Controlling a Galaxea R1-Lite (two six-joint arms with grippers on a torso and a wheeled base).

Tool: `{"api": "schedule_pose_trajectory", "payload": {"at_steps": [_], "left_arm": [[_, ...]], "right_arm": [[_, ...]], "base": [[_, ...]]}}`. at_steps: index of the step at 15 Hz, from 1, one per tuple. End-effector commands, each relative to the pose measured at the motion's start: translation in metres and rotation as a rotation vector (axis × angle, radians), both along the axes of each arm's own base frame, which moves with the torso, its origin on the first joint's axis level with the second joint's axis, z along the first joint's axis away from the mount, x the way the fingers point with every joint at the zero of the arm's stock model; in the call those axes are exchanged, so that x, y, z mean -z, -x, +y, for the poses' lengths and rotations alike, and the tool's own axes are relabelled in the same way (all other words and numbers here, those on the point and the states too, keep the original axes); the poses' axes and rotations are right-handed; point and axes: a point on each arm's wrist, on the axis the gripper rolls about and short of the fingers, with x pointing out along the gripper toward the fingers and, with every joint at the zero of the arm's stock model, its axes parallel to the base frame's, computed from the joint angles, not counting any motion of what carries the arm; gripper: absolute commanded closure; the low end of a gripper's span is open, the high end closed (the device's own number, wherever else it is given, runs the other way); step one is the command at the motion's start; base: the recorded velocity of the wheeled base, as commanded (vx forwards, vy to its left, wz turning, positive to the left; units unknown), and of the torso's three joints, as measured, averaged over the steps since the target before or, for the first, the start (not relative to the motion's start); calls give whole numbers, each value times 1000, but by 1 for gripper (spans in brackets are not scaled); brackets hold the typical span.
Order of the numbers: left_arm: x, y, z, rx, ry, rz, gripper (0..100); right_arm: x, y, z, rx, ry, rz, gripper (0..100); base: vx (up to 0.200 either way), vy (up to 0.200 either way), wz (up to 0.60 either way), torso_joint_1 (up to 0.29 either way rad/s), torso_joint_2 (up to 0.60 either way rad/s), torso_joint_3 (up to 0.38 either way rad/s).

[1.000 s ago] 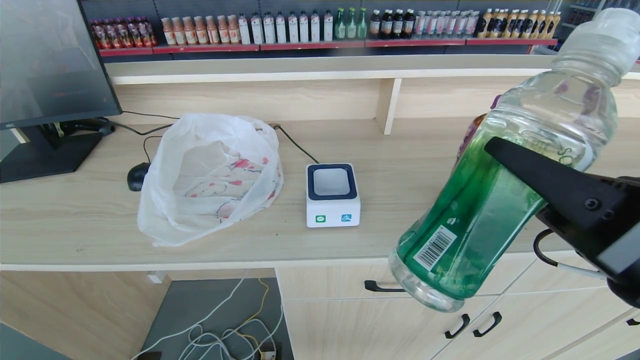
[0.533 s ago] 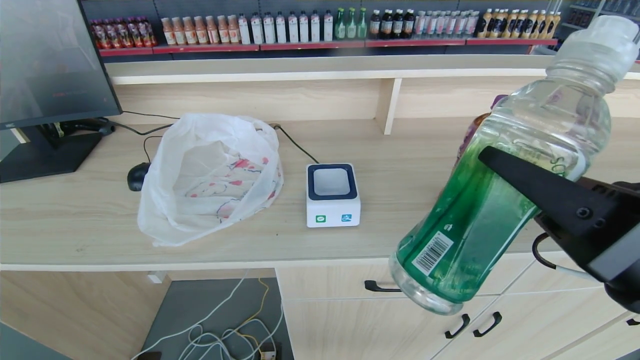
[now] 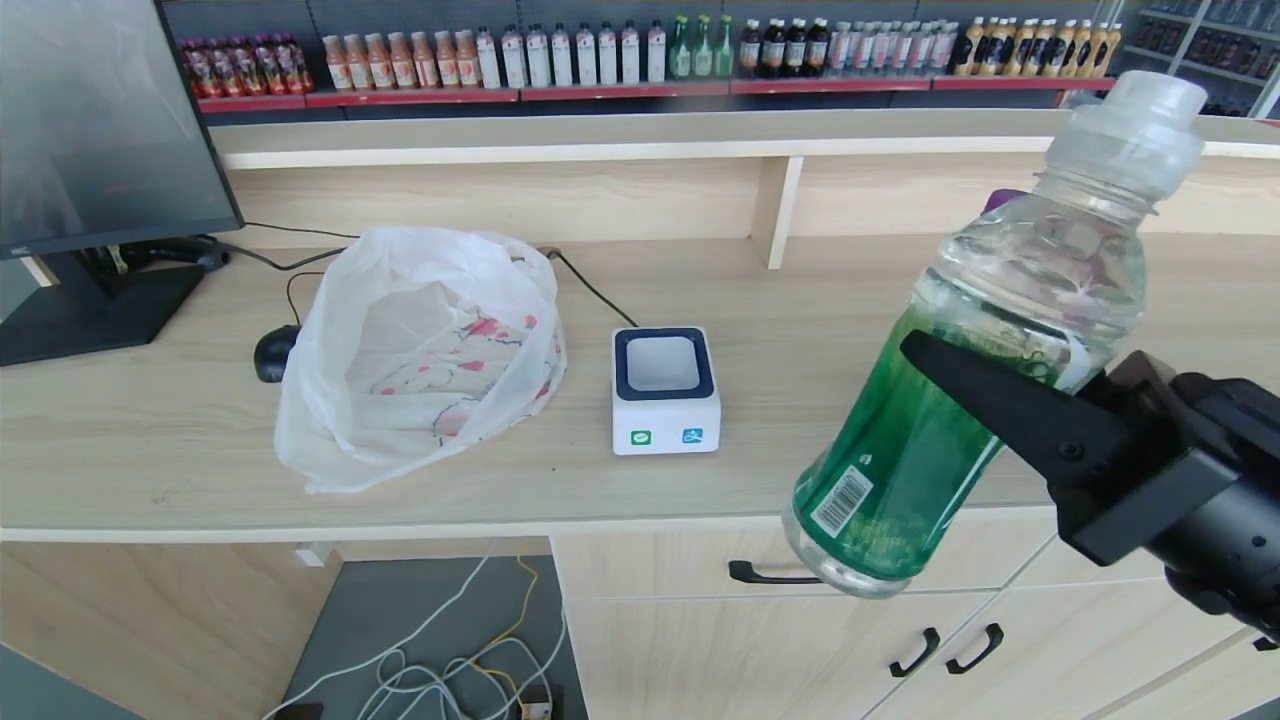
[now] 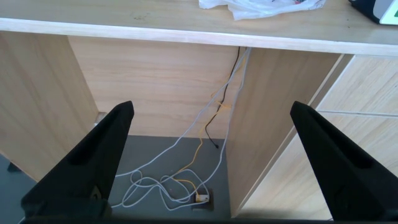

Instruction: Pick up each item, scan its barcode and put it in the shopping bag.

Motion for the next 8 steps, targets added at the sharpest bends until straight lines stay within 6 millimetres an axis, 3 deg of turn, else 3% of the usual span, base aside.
{"api": "schedule_pose_trajectory", "payload": {"at_steps": [1, 4, 8], "left_arm": [[0, 0, 0, -1, 0, -1, 0], [0, 0, 0, -1, 0, -1, 0], [0, 0, 0, -1, -2, -1, 0]], "right_arm": [[6, -13, 7, 65, 100, -61, 100], [-3, -27, 18, 263, 184, -149, 100], [-15, -30, 19, 436, 255, -246, 100]], "base": [[0, 0, 0, 0, 0, 0], [0, 0, 0, 0, 0, 0], [0, 0, 0, 0, 0, 0]]}}
